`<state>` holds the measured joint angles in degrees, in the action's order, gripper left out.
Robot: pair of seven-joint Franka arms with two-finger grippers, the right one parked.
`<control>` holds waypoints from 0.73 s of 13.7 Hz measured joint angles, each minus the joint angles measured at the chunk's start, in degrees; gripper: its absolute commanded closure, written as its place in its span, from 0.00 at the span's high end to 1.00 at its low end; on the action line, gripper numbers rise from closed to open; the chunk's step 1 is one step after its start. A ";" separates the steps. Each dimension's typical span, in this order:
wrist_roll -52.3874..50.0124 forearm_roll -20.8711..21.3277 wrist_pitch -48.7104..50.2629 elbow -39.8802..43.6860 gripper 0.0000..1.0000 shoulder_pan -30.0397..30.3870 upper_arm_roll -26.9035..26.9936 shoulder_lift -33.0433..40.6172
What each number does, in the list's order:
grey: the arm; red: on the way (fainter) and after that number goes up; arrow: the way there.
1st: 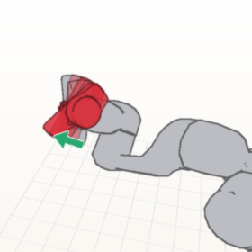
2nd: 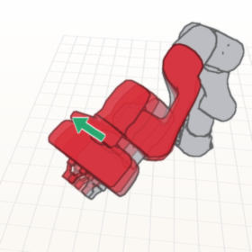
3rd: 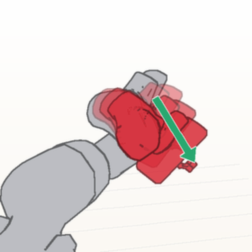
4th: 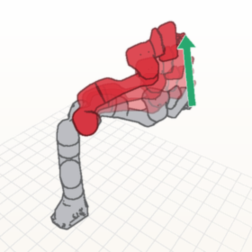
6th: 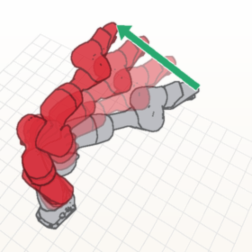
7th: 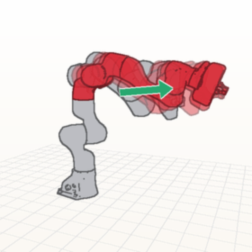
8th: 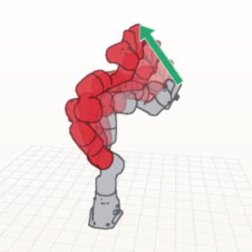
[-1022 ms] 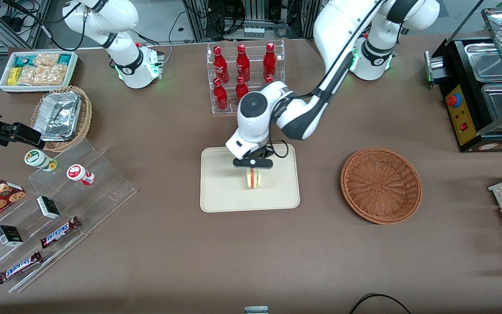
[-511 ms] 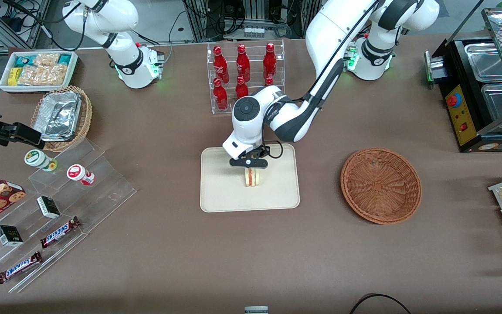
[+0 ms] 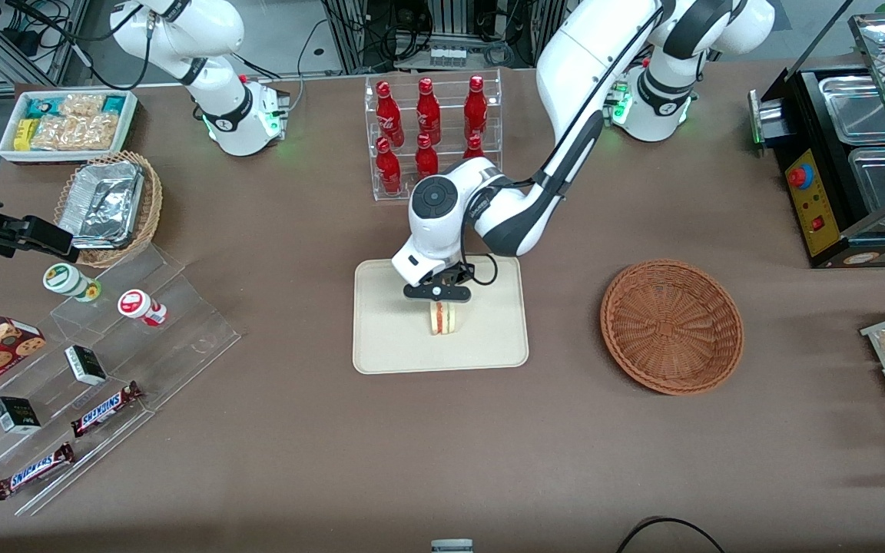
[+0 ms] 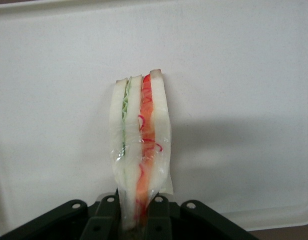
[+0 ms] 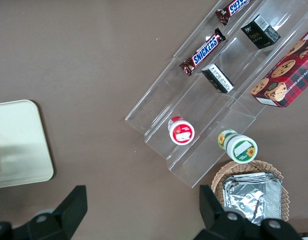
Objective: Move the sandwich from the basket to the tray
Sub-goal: 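Open the left gripper to set the sandwich upright on the tray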
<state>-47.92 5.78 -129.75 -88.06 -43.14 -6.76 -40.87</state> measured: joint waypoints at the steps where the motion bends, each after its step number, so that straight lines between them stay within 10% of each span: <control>1: 0.02 0.01 -0.02 0.04 0.99 0.00 0.02 0.00; 10: -0.24 -0.03 5.28 3.14 0.99 0.60 0.71 3.74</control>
<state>-48.16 5.75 -124.48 -84.92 -42.54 -6.05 -37.13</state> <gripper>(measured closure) 0.009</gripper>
